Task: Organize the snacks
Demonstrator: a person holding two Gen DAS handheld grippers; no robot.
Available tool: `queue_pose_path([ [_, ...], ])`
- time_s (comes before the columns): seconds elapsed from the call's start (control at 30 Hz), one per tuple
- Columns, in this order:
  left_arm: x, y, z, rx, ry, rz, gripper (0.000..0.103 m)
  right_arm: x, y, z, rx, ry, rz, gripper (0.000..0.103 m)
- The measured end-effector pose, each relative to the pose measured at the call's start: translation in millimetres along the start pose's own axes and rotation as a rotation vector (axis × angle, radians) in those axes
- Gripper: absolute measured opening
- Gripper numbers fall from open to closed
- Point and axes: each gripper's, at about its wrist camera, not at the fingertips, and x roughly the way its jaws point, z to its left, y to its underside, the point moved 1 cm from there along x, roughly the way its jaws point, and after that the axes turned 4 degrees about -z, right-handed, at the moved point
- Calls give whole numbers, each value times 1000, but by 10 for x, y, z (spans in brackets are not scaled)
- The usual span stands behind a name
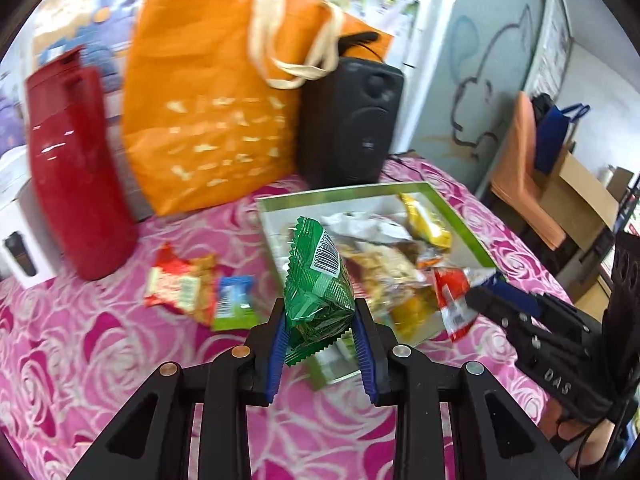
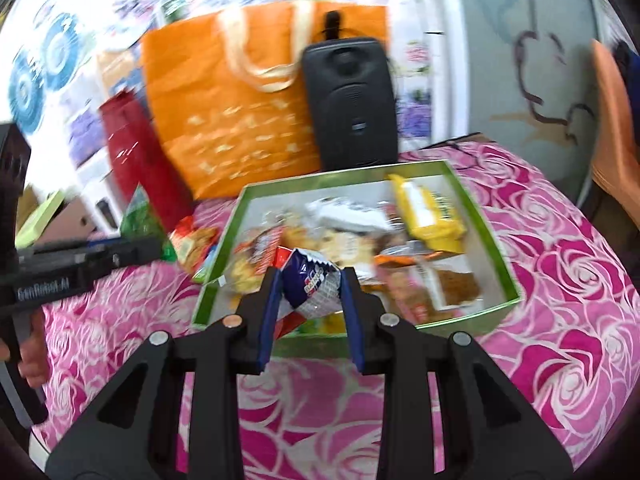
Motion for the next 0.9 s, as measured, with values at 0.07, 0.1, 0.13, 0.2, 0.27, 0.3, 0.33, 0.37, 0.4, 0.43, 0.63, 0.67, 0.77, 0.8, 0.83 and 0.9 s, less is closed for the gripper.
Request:
queue_pose_path([
  [0.07,80,7,-77,8,17,13,31,8,-34,-69,13,15,-9,32],
  [0.1,128,15,-108,12,21,20,31,15,-48,-94,18,20,-14,32],
  [0.13,183,22,-127,14,27,25,31,30,-56,-118,24,22,-18,32],
  [0.2,283,35,-139,8,32,39,31,80,-64,-125,31,21,-22,32],
  [0.27,358,41,-125,-2,36,45,31,163,-71,-120,26,15,-22,33],
  [0.3,404,43,-120,-3,37,45,31,227,-62,-110,18,17,-24,35],
  [0.33,449,48,-109,-2,36,46,32,274,-29,-116,11,23,-20,40],
  [0.37,486,63,-98,-2,32,46,36,341,-3,-108,-1,31,-2,44],
  [0.4,503,77,-90,-3,35,49,40,386,24,-109,-13,28,17,57],
  [0.43,516,99,-72,-9,45,59,54,410,62,-94,-37,27,26,77],
  [0.63,357,181,89,-65,5,21,84,303,111,-167,-65,69,-16,100],
  [0.67,335,192,111,-73,5,21,84,298,106,-190,-53,72,-16,100],
  [0.77,274,243,180,-86,-24,23,84,295,100,-232,-26,83,-3,101],
  [0.8,251,267,207,-91,-38,28,84,286,101,-233,-20,81,0,101],
  [0.83,235,282,221,-95,-45,32,84,275,101,-229,-13,77,1,101],
  [0.9,186,313,267,-109,-60,39,84,260,97,-200,-9,68,6,101],
])
